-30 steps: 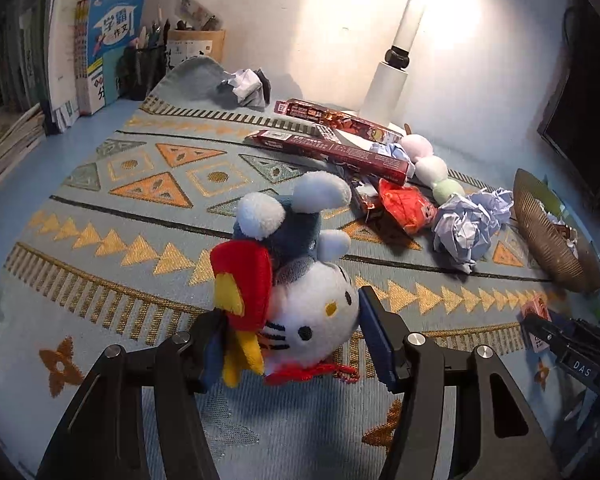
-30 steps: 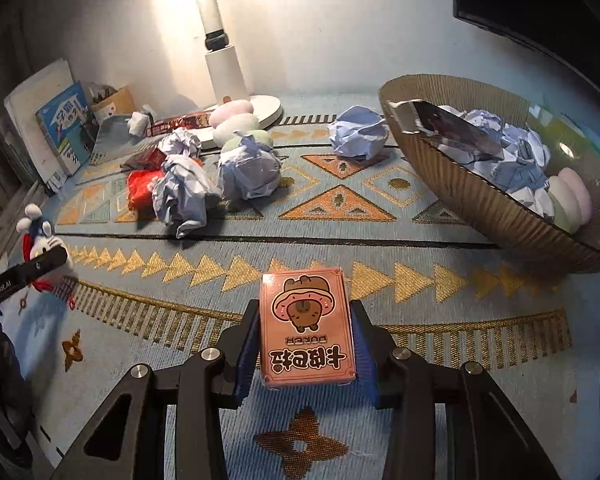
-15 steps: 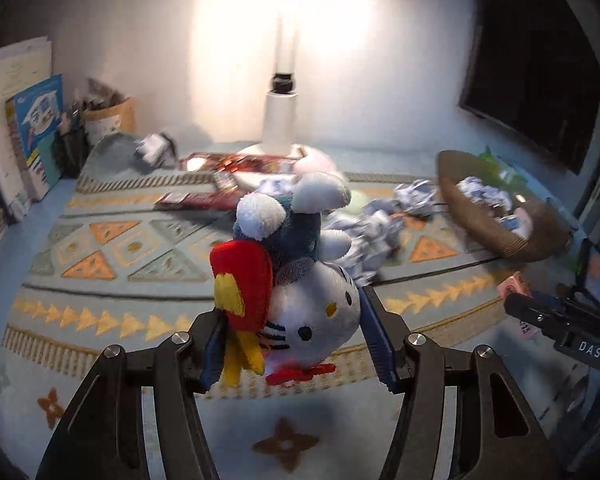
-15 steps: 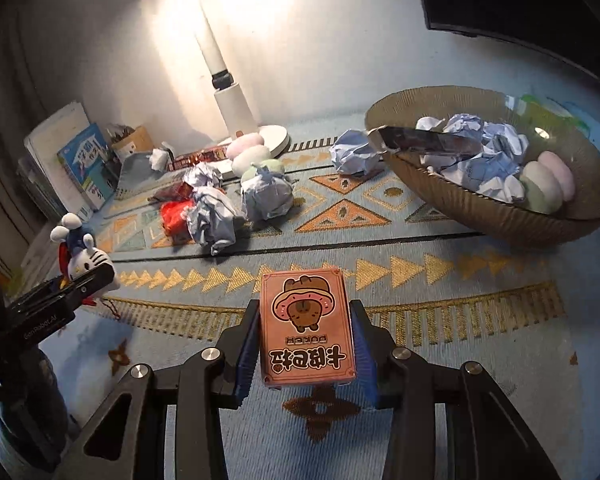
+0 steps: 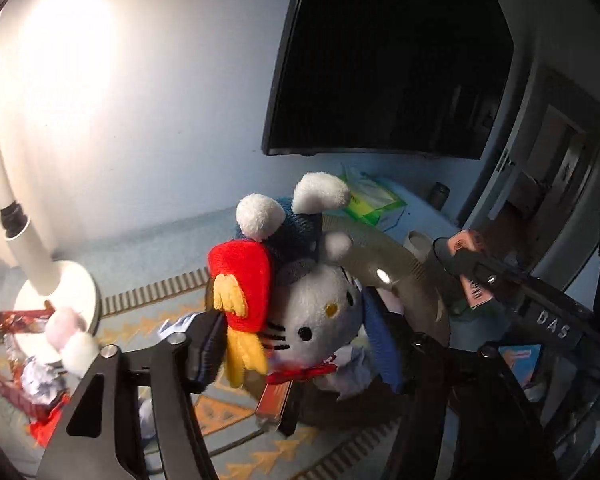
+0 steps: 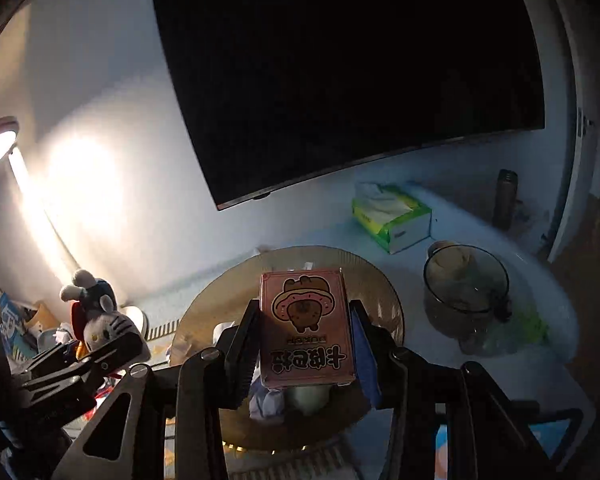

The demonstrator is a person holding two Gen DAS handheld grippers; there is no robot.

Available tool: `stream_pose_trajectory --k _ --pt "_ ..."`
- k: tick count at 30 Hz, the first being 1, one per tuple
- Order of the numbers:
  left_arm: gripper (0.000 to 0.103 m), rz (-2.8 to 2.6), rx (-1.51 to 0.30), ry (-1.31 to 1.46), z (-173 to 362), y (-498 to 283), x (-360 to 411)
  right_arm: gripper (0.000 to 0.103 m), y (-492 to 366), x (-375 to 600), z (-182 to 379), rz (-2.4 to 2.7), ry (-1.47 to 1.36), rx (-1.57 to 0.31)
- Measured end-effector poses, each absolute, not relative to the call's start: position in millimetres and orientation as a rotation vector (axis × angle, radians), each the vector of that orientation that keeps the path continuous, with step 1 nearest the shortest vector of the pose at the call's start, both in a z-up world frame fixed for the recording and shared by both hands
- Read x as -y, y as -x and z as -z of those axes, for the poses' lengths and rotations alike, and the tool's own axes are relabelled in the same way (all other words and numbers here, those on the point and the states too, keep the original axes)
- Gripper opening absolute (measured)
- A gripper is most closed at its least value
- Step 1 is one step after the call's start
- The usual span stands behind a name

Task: Organize objects
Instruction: 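Carry plush and pink box over the bowl and open both grippers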

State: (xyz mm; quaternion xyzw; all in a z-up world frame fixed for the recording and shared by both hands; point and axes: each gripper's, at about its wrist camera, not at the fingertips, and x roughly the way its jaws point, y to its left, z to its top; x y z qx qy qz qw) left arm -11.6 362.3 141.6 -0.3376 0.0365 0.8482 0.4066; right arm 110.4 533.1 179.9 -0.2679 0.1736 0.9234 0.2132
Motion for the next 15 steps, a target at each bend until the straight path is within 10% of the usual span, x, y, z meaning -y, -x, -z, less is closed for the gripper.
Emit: stream_pose_trajectory --k 2,15 --pt "0.095 -2.133 -0.105 0.869 -137.4 18.3 -375.8 0.052 -90.0 -544.3 -171.2 -2.565 0.839 -0.499" --pt "0.095 -2.027 0.037 1.047 -88.2 4.1 -334.9 0.065 -165.1 -534.4 -148.8 -2.676 0.817 -0.694"
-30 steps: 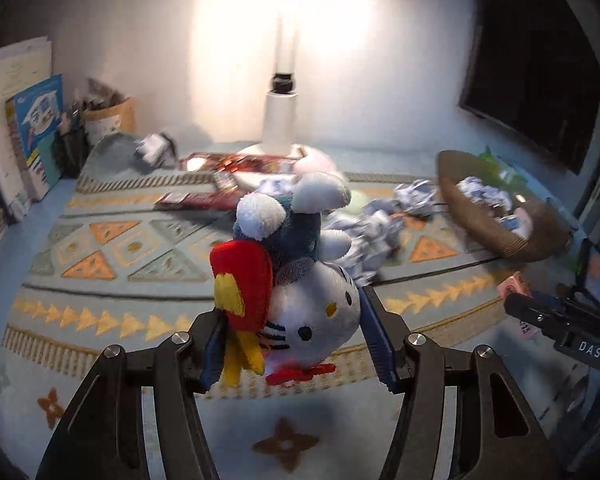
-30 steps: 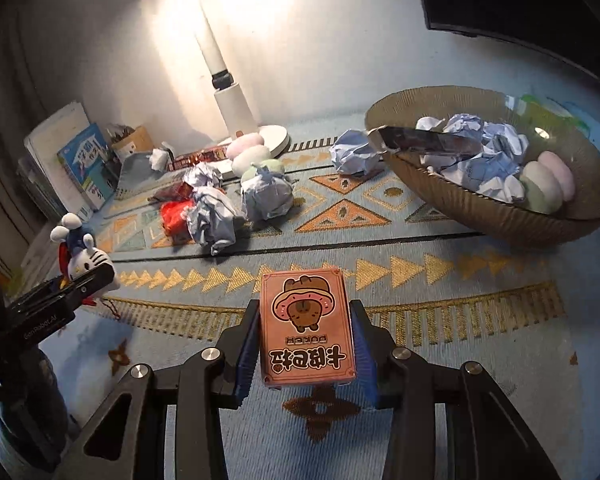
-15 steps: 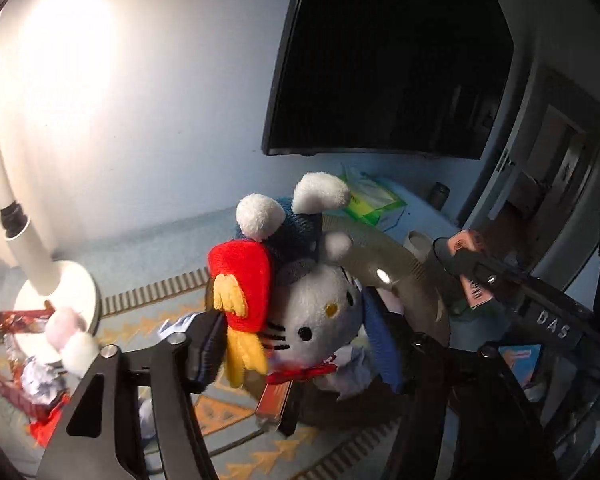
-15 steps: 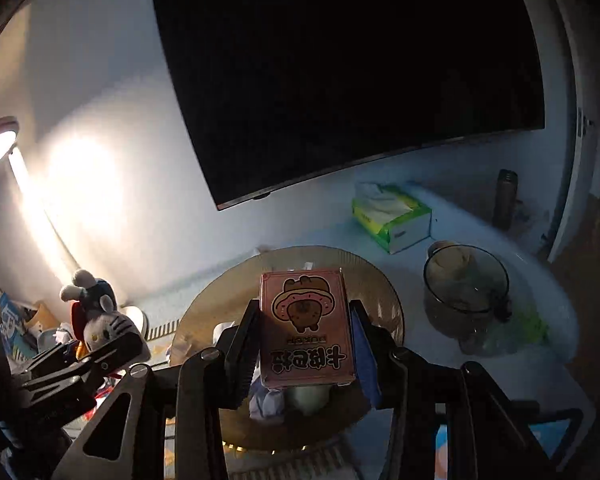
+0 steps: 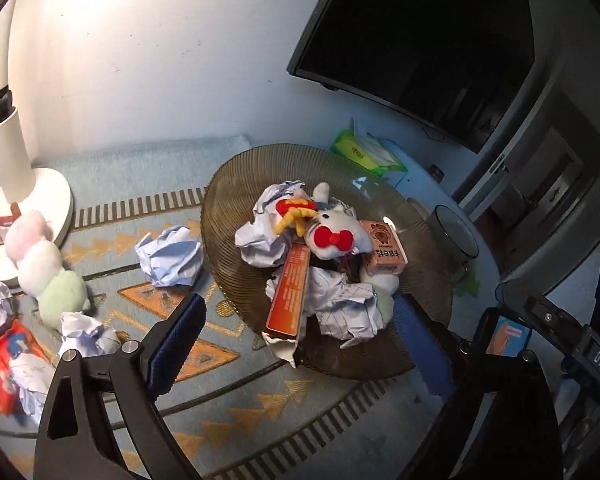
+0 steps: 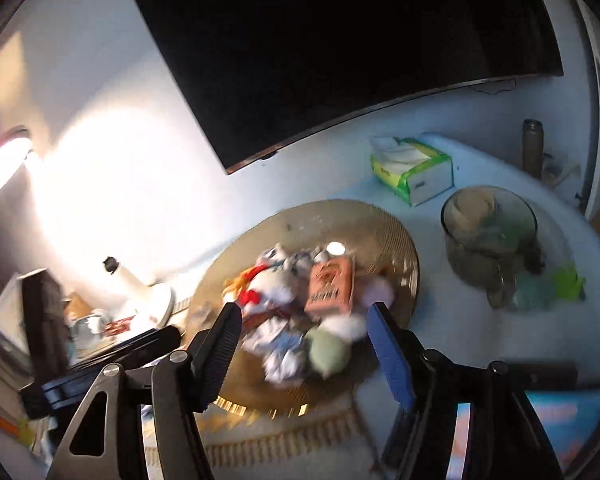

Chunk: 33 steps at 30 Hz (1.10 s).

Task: Organize objects
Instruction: 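Carry plush and pink box over the bowl and open both grippers, then withdraw both grippers from the bowl back over the rug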

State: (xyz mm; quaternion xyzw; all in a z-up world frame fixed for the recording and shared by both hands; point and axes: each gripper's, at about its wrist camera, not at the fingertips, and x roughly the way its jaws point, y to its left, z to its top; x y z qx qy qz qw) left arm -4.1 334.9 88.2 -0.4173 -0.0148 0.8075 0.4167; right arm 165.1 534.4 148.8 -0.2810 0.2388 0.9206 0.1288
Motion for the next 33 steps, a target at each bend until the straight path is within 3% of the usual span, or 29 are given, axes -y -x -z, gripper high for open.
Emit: stream_pose_trajectory --k 6,15,20,27,33 --pt "0.095 -2.046 -0.104 1.069 -73.8 -12.4 -367.9 0.065 -197.0 -525.0 -138.4 -2.705 0.891 -0.829" --pt "0.095 -2.196 -0.151 0.958 -87.4 -38.0 -367.9 0.065 -222.2 -512.4 -130.4 -2.666 0.918 -0.819" --pt "0.094 -2.192 -0.148 0.924 -93.1 -51.6 -358.3 0.065 -220.6 -493.4 -130.1 -2.693 0.946 -0.787" --pt "0.094 -2.056 0.032 0.954 -83.0 -46.7 -345.0 0.065 -222.6 -482.1 -133.0 -2.699 0.948 -0.751" --pt "0.094 -1.959 0.023 0.950 -80.9 -61.4 -338.3 0.065 -231.5 -473.0 -138.3 -2.693 0.916 -0.703"
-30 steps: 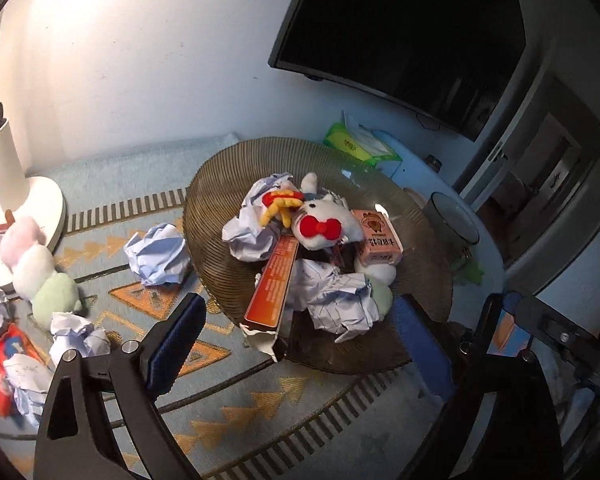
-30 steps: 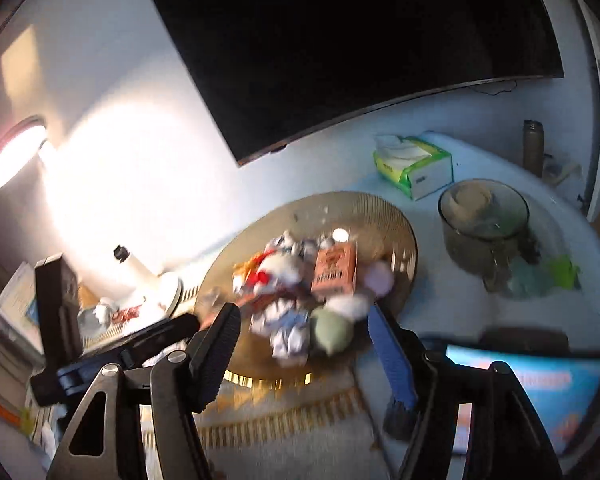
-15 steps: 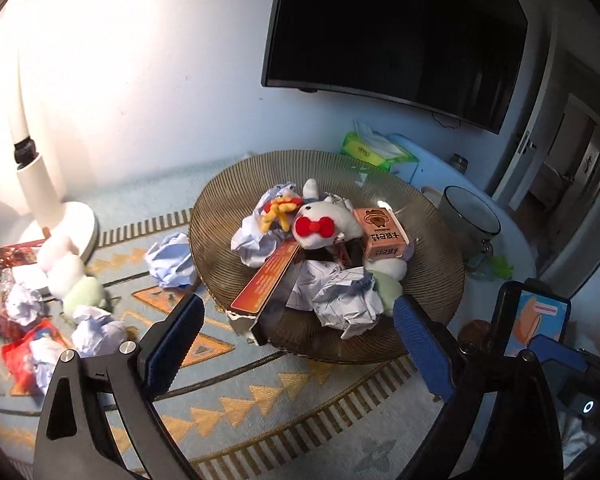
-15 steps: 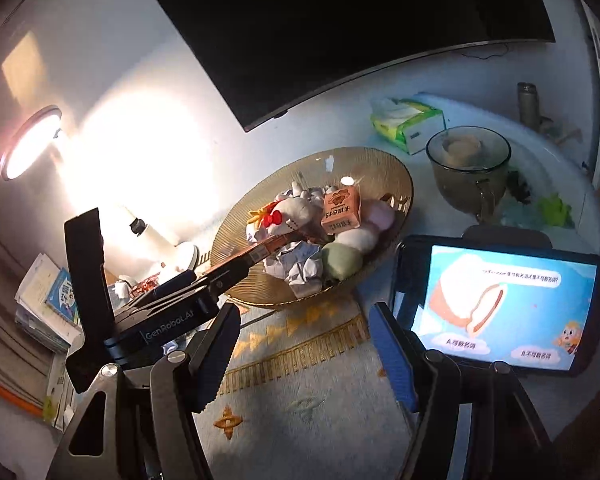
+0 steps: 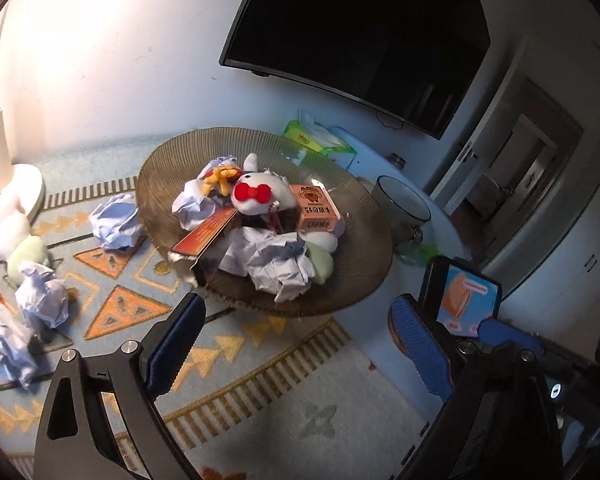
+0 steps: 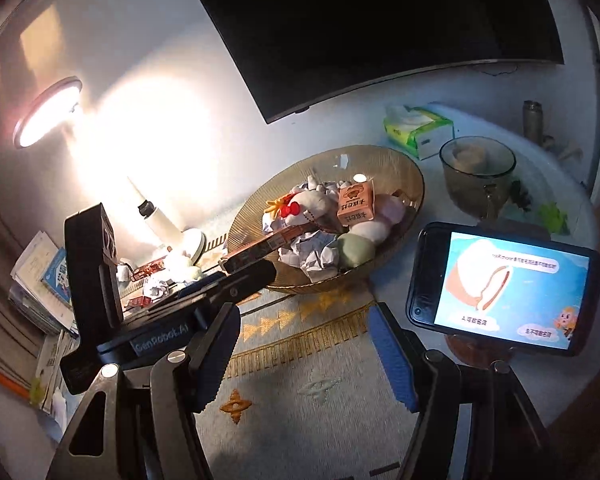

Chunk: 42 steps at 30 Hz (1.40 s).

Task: Organize objects
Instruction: 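Withdraw both grippers from the bowl back over the rug, then grasp crumpled white paper with left gripper while right gripper grasps another paper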

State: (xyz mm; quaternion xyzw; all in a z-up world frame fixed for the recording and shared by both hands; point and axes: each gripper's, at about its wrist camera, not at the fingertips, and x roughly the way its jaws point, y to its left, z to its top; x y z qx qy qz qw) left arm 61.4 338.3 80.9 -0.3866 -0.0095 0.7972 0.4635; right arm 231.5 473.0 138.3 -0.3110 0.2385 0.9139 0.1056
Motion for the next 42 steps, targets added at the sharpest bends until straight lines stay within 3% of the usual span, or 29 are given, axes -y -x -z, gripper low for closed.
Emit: stream_pose_trajectory --k 3,7,16,21,25,28,32,42 --pt "0.094 -1.980 0.024 0.957 -79.2 -69.8 -305.5 0.066 -230.4 -463.9 -140.8 -2.711 0.928 -0.675" --pt "0.095 -2.070 0.049 0.996 -69.0 -71.1 -235.8 0.078 -208.9 -439.1 -130.8 -2.751 1.006 -0.650" --pt "0.095 -2.531 0.170 1.214 -30.0 -27.7 -64.0 0.079 -117.4 -343.7 -74.6 -2.836 1.303 -0.379" --pt "0.095 -2.637 0.360 1.282 -8.4 -6.3 -11.8 0.079 -83.8 -311.9 -43.0 -2.857 1.355 -0.224" --pt "0.098 -2.658 0.411 1.286 -7.1 -4.9 -6.0 0.079 -73.6 -307.1 -20.2 -2.849 1.415 -0.236" --pt "0.098 -2.678 0.390 1.309 -5.9 -2.9 -6.1 0.088 -75.6 -308.6 -22.9 -2.847 1.367 -0.240" --pt "0.102 -2.672 0.372 1.307 -5.8 -3.0 -7.3 0.092 -71.6 -316.6 -19.0 -2.831 1.399 -0.316" --pt "0.102 -2.501 0.141 1.195 -17.4 -14.8 -47.0 0.096 -69.1 -332.2 -25.7 -2.811 1.369 -0.411"
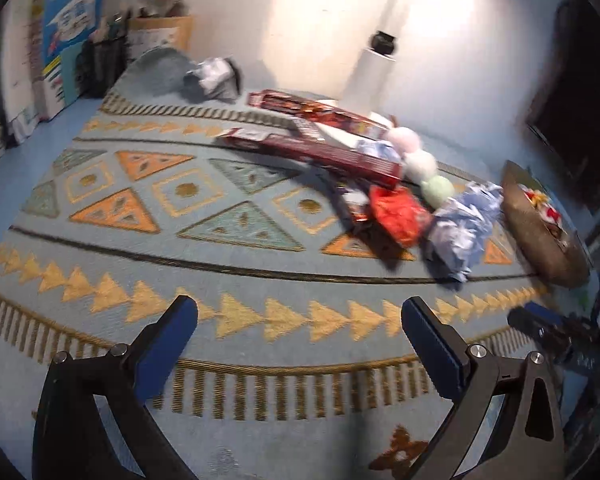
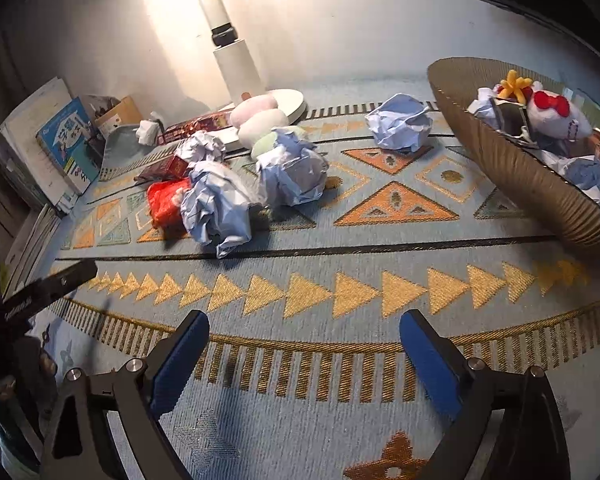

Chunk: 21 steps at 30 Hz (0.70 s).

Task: Organize objects
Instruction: 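Grasp crumpled white paper with left gripper while right gripper grasps another paper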

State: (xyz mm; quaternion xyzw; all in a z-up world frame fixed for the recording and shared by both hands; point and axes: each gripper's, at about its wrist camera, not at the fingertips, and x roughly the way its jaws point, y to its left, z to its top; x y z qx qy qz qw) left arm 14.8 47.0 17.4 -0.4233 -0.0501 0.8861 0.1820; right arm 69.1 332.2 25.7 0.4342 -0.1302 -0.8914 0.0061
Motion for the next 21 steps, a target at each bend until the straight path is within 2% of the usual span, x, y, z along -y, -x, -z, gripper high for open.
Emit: stream_pose_trajectory --k 5,9,11,12,15,16,18,19,20,21 --pt "0.102 -2.294 0.041 1.127 -31.8 -5.9 -107.0 0.093 -40.7 -351.9 -44.2 2.741 -1.322 0.546" --pt "0.101 -2.292 -0.240 1.065 -28.6 7.5 -163.4 0.091 -4.1 -354.8 -52.0 2.724 -1.312 0.576" --pt "0.099 -2.284 -0.294 1.063 -21.5 15.7 -178.0 0.089 13.2 -353.6 -48.4 2.711 -1.318 0.572" --pt "0.099 -2.302 -0.301 1.053 -19.6 18.8 -181.8 0.087 21.2 -352.7 -44.3 2.709 -1.331 0.565" --pt "0.098 -2.326 -0.291 1.028 -19.2 22.9 -185.3 0.071 39.2 -350.1 -26.7 2.674 -1.351 0.555" --pt "0.096 -2.323 -0.290 1.019 -19.7 21.6 -185.2 0.069 39.8 -347.9 -25.0 2.701 -1.313 0.531" --pt "0.088 -2.333 -0.308 0.997 -20.2 18.3 -187.0 0.058 40.1 -340.3 -25.6 2.696 -1.307 0.482" --pt "0.080 -2.336 -0.323 0.986 -20.8 16.8 -189.6 0.047 39.6 -336.1 -24.7 2.691 -1.303 0.451" --pt "0.068 -2.341 -0.342 0.976 -20.8 14.8 -192.2 0.047 36.3 -331.7 -25.9 2.720 -1.293 0.410" --pt "0.061 -2.351 -0.368 0.968 -20.1 12.2 -193.7 0.047 33.6 -327.1 -27.8 2.741 -1.271 0.367"
